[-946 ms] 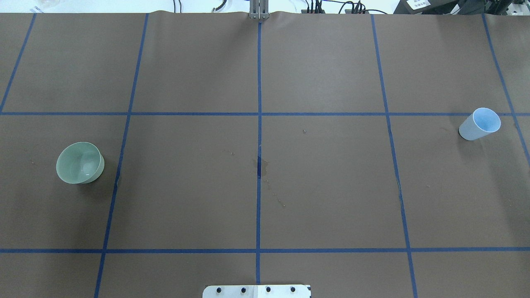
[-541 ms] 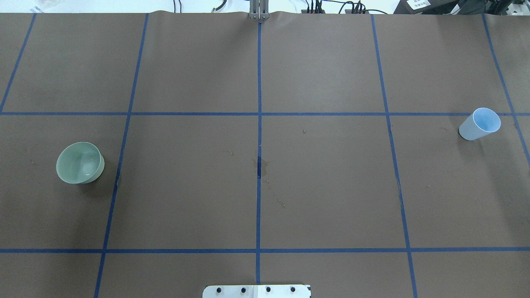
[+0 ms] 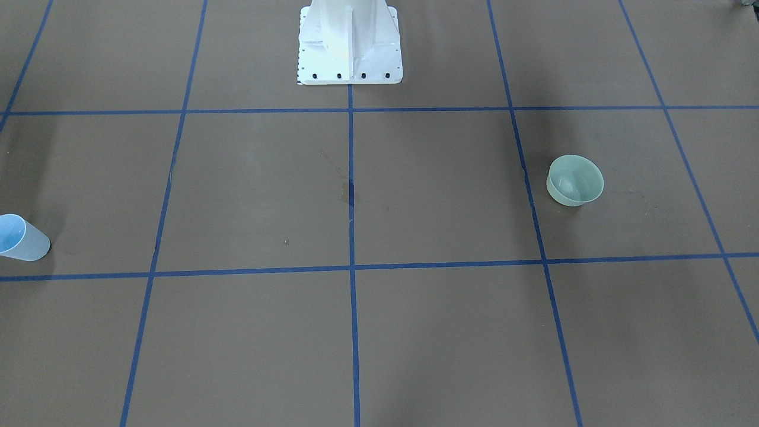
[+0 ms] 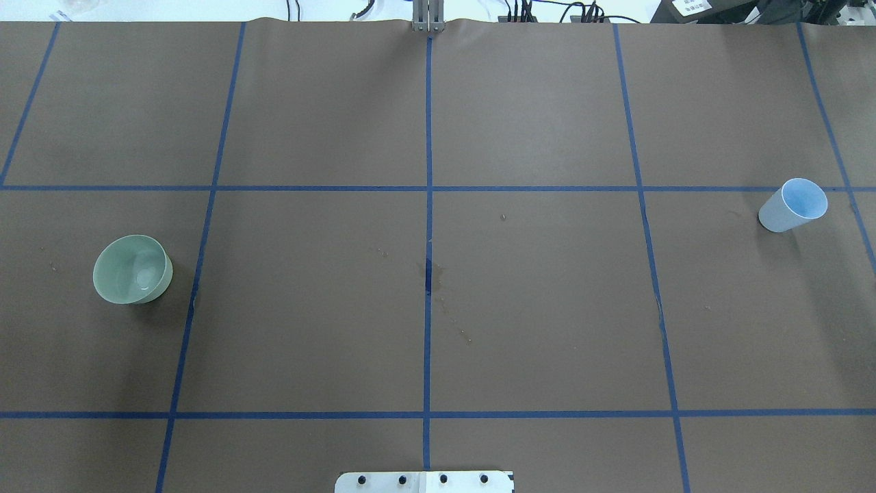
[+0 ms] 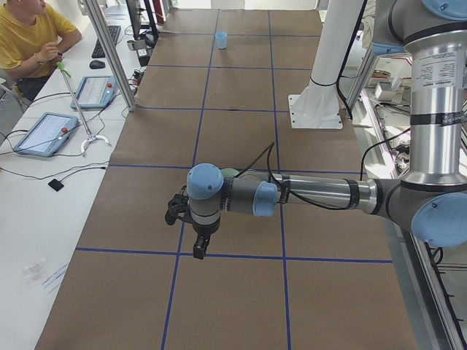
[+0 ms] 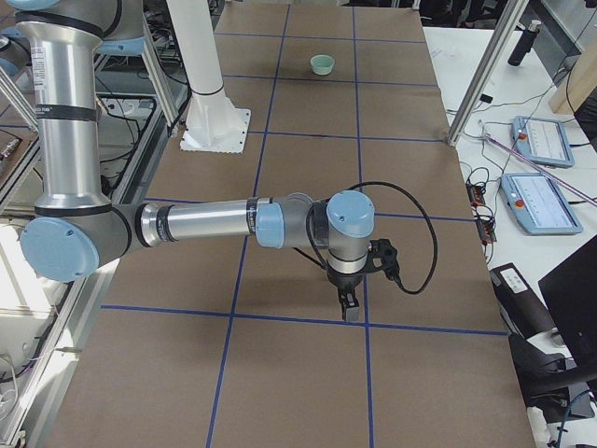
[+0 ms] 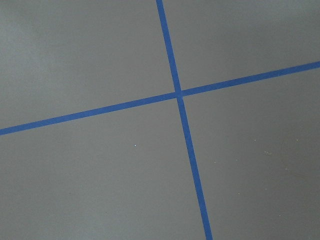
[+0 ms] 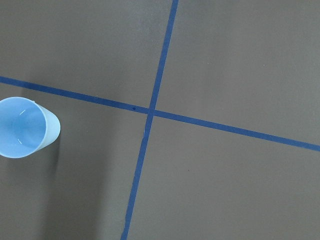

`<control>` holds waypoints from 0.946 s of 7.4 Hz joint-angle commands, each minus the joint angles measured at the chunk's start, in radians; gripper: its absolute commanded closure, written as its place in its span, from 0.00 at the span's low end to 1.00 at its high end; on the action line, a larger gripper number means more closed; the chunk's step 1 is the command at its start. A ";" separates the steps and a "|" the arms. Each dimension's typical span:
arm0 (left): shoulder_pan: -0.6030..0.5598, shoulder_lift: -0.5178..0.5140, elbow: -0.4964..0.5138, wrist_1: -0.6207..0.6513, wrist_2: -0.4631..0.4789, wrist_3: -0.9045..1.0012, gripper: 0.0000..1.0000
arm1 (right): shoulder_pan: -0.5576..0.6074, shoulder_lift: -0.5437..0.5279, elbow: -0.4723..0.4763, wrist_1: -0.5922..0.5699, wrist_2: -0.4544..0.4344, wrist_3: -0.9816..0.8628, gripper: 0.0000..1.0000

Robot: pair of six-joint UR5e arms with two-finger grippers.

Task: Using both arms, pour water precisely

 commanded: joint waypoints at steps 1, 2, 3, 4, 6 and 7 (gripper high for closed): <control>0.000 -0.003 -0.005 -0.001 0.000 -0.003 0.00 | -0.001 0.000 0.000 0.001 0.000 0.004 0.00; 0.000 -0.006 -0.008 -0.001 0.000 -0.003 0.00 | -0.001 0.000 0.002 0.001 0.000 0.004 0.00; 0.000 -0.012 -0.009 -0.001 -0.001 -0.002 0.00 | -0.001 0.000 0.002 0.000 0.000 0.004 0.00; 0.000 -0.010 -0.009 -0.002 -0.004 0.003 0.00 | -0.001 0.000 0.002 0.001 0.000 0.004 0.00; 0.002 -0.018 -0.015 -0.031 -0.006 0.010 0.00 | -0.001 0.000 0.002 0.001 -0.001 0.004 0.00; 0.000 -0.015 -0.006 -0.062 -0.005 0.007 0.00 | -0.001 0.000 0.002 0.001 -0.001 0.003 0.00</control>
